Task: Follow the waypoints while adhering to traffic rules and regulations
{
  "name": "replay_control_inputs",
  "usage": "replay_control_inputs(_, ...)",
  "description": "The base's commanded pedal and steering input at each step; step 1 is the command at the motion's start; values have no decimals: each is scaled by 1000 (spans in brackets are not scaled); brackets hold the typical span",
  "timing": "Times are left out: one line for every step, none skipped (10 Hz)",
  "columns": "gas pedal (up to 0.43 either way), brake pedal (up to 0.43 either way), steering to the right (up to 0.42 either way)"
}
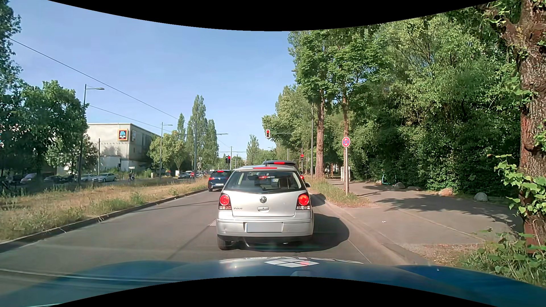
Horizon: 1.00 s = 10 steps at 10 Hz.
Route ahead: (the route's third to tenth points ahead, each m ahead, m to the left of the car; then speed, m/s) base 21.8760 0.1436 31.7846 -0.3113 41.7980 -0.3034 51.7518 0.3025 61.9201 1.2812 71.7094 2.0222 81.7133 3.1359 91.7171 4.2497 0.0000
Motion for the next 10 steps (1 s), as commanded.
replay_control_inputs(0,256,-7)
replay_control_inputs(0,262,-7)
replay_control_inputs(0,262,-7)
replay_control_inputs(0,262,-7)
replay_control_inputs(0,262,-7)
replay_control_inputs(0,262,-7)
replay_control_inputs(0,262,-7)
replay_control_inputs(0,262,-7)
replay_control_inputs(0,262,-7)
replay_control_inputs(0,262,-7)
